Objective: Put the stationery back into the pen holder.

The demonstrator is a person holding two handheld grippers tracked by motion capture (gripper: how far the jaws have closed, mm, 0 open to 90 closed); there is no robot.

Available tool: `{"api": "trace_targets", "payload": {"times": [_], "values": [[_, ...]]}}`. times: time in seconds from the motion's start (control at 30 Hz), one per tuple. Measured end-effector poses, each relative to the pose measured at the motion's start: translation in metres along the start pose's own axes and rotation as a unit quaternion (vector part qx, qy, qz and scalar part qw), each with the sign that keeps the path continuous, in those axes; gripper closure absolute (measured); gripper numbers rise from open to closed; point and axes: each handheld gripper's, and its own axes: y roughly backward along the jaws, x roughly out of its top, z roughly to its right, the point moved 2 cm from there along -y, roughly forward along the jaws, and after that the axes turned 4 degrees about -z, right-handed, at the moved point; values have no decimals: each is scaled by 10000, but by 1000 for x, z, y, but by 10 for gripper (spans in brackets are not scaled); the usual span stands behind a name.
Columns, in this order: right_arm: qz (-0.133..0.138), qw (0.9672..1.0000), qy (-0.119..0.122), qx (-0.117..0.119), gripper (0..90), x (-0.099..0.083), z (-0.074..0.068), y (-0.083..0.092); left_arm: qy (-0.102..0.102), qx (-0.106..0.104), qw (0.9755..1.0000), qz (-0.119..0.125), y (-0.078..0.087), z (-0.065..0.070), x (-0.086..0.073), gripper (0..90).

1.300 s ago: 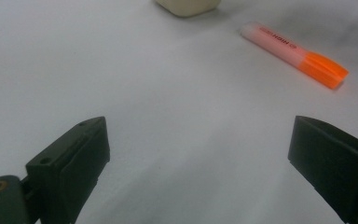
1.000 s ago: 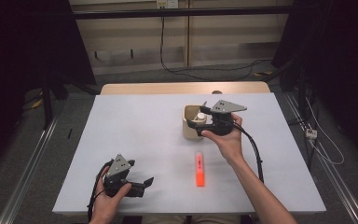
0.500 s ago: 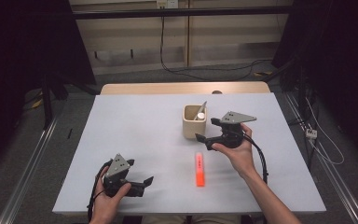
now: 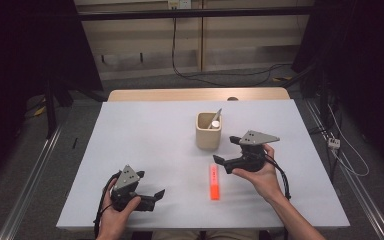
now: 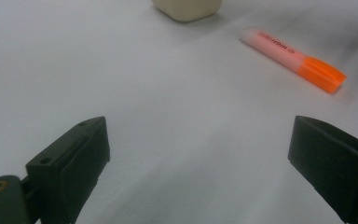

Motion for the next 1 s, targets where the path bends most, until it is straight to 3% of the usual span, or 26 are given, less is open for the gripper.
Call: {"api": "trace_targets", "payload": {"times": [0.27,0.4,0.6,0.67,0.73,0.8,0.87,0.9,0.93,1.0], "values": [[-105,9999,-90,93,96,-12,-11,10,-31,-15,10000,7,-1,1,0,53],[-142,9996,-125,187,217,-19,-16,16,-27,-37,10000,-4,-2,1,0,53],[-242,9996,14,108,298,-29,-21,20,-18,3,10000,-30,-1,-1,0,53],[-467,9987,149,136,430,-32,-23,21,-20,-21,10000,-18,-1,0,0,53],[-665,9974,258,122,456,-35,-25,20,-47,-29,10000,-51,-3,1,1,53],[-673,9971,265,231,591,-37,-27,21,-71,-42,10000,-50,-3,1,1,53],[-661,9970,269,288,646,-38,-29,21,-55,-48,10000,-47,-3,2,1,53],[-701,9963,280,410,730,-38,-29,21,-70,-38,10000,-61,-3,1,1,53],[-701,9957,263,552,749,-38,-30,21,-65,-38,10000,-64,-3,1,1,53],[-732,9952,293,583,822,-38,-33,21,-35,-46,10000,-54,-2,1,0,53]]}}
